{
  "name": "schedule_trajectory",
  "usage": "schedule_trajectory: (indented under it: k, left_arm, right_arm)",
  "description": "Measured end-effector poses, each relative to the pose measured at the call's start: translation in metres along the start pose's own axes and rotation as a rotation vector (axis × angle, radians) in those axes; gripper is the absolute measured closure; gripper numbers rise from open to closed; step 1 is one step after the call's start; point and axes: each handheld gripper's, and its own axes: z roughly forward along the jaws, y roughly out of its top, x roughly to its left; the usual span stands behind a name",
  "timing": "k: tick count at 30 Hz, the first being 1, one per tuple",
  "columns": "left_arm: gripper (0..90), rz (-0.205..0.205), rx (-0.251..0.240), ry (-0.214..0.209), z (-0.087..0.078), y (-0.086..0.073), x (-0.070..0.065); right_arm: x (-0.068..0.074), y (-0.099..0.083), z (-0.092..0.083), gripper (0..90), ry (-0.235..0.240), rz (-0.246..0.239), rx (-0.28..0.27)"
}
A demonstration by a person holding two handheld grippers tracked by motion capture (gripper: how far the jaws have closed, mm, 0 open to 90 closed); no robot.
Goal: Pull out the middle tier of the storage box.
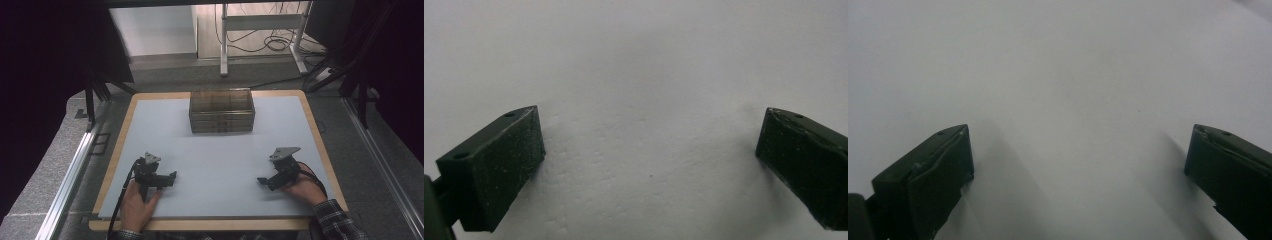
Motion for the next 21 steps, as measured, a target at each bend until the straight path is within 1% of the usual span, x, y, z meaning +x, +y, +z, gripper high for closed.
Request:
schedule_trajectory:
  k: [7, 12, 21]
  left_arm:
    - [0.0, 0.006, 0.005, 0.000, -0.0003, 0.0000, 0.0004]
    - [0.0, 0.006, 0.005, 0.000, -0.0003, 0.0000, 0.0004]
    - [0.0, 0.006, 0.005, 0.000, -0.0003, 0.0000, 0.0004]
  right_arm:
    - [0.0007, 0.0002, -0.0003, 0.0, -0.004, 0.002, 0.001]
    - [0.0020, 0.0012, -0.0005, 0.0, -0.015, 0.013, 0.006]
    - [0.0023, 0.0023, -0.0010, 0.8, -0.011, 0.013, 0.011]
